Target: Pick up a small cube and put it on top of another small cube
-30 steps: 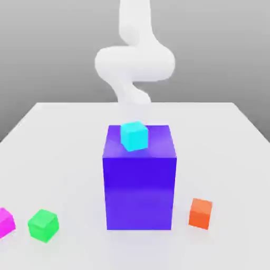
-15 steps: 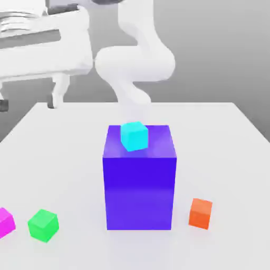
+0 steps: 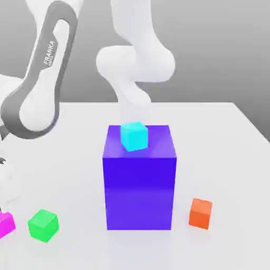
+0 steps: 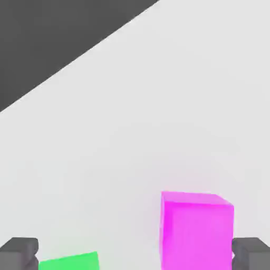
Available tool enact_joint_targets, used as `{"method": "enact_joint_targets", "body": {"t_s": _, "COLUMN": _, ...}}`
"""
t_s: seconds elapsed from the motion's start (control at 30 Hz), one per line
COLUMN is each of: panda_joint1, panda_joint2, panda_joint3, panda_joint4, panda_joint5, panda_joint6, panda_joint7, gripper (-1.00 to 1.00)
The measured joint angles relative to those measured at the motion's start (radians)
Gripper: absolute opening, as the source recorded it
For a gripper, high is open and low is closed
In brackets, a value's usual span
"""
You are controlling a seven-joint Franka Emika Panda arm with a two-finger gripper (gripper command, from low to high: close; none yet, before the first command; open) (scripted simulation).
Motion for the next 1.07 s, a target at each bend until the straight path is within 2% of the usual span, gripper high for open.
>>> {"method": "enact_joint_targets", "body": {"t_s": 0.1, "panda_joint1": -0.064, "panda_joint2": 0.109, "panda_joint3": 0.071, "panda_joint4": 0.026, "panda_joint5": 0.069, "panda_joint6": 0.076, "panda_joint7": -0.053, "gripper": 0.00}}
{"method": "enact_joint_targets", "body": {"t_s": 0.13, "panda_joint1": -0.080, "panda_joint2": 0.136, "panda_joint3": 0.091, "panda_joint4": 0.032, "panda_joint5": 0.088, "panda_joint6": 0.095, "panda_joint7": -0.066, "gripper": -1.00}}
{"method": "enact_joint_targets", "body": {"t_s": 0.37, "panda_joint1": -0.081, "panda_joint2": 0.137, "panda_joint3": 0.092, "panda_joint4": 0.033, "panda_joint5": 0.088, "panda_joint6": 0.095, "panda_joint7": -0.066, "gripper": -1.00}}
{"method": "enact_joint_targets", "body": {"t_s": 0.53, "panda_joint1": -0.001, "panda_joint2": -0.023, "panda_joint3": -0.002, "panda_joint4": -0.017, "panda_joint5": -0.035, "panda_joint6": -0.010, "panda_joint7": 0.000, "gripper": -1.00}}
{"method": "enact_joint_targets", "body": {"t_s": 0.8, "panda_joint1": 0.103, "panda_joint2": -0.279, "panda_joint3": 0.047, "panda_joint4": -0.202, "panda_joint5": -0.267, "panda_joint6": -0.045, "panda_joint7": -0.227, "gripper": -1.00}}
{"method": "enact_joint_targets", "body": {"t_s": 0.97, "panda_joint1": 0.066, "panda_joint2": -0.150, "panda_joint3": 0.118, "panda_joint4": -0.209, "panda_joint5": -0.168, "panda_joint6": 0.087, "panda_joint7": -0.336, "gripper": -1.00}}
{"method": "enact_joint_targets", "body": {"t_s": 1.0, "panda_joint1": 0.055, "panda_joint2": -0.128, "panda_joint3": 0.132, "panda_joint4": -0.208, "panda_joint5": -0.154, "panda_joint6": 0.106, "panda_joint7": -0.346, "gripper": 1.00}}
{"method": "enact_joint_targets", "body": {"t_s": 1.07, "panda_joint1": 0.055, "panda_joint2": -0.128, "panda_joint3": 0.132, "panda_joint4": -0.208, "panda_joint5": -0.154, "panda_joint6": 0.106, "panda_joint7": -0.346, "gripper": 1.00}}
